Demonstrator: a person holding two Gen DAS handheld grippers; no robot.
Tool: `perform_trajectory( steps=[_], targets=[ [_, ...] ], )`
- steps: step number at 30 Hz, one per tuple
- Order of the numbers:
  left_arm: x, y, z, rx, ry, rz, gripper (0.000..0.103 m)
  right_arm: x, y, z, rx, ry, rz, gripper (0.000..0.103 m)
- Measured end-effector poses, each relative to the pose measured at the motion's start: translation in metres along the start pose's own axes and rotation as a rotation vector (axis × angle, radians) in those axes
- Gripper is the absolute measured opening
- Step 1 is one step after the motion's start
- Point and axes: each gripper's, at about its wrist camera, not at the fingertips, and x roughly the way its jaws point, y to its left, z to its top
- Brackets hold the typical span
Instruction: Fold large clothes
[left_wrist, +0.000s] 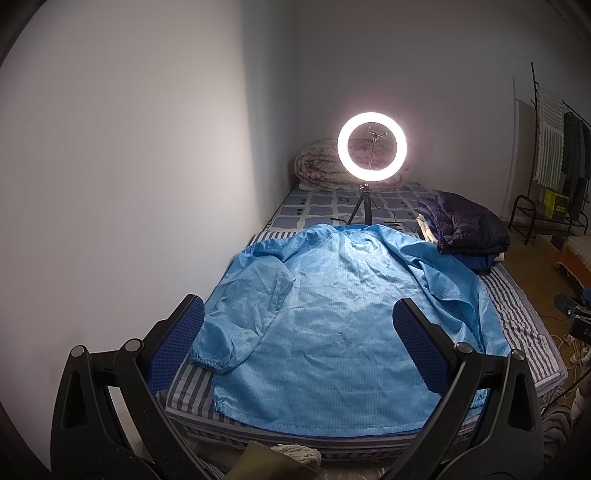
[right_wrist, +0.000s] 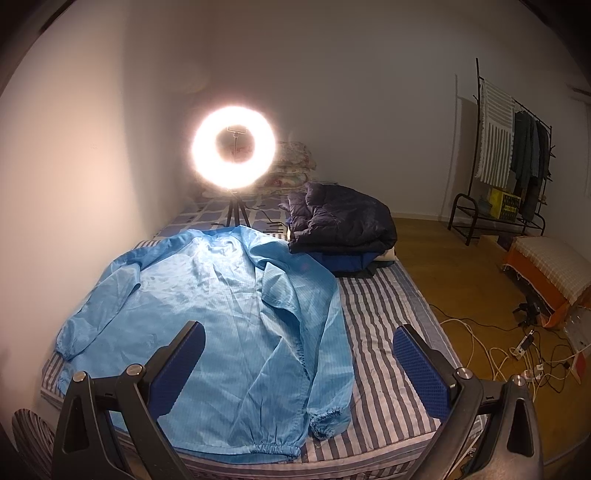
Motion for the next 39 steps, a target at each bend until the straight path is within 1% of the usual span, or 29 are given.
perform_trajectory(
  steps=[12, 23, 26, 39],
  targets=[
    [0.000, -0.001, 0.001, 0.004, -0.003, 0.000, 0.103, 0.000, 0.000, 0.000, -0.001, 0.000, 0.001, 0.103],
    [0.002, 0.002, 0.013, 0.002, -0.015, 0.013, 0.103, 0.000, 0.001, 0.001, -0.001, -0.001, 0.001, 0.103],
    [0.003, 0.002, 0.009, 0.004, -0.023, 0.018, 0.103, 0.001, 0.002, 0.002, -0.002, -0.001, 0.001, 0.103],
    [0.002, 0.003, 0.006, 0.006, -0.024, 0.019, 0.103, 0.000, 0.007, 0.004, -0.004, -0.001, 0.003, 0.103]
  ],
)
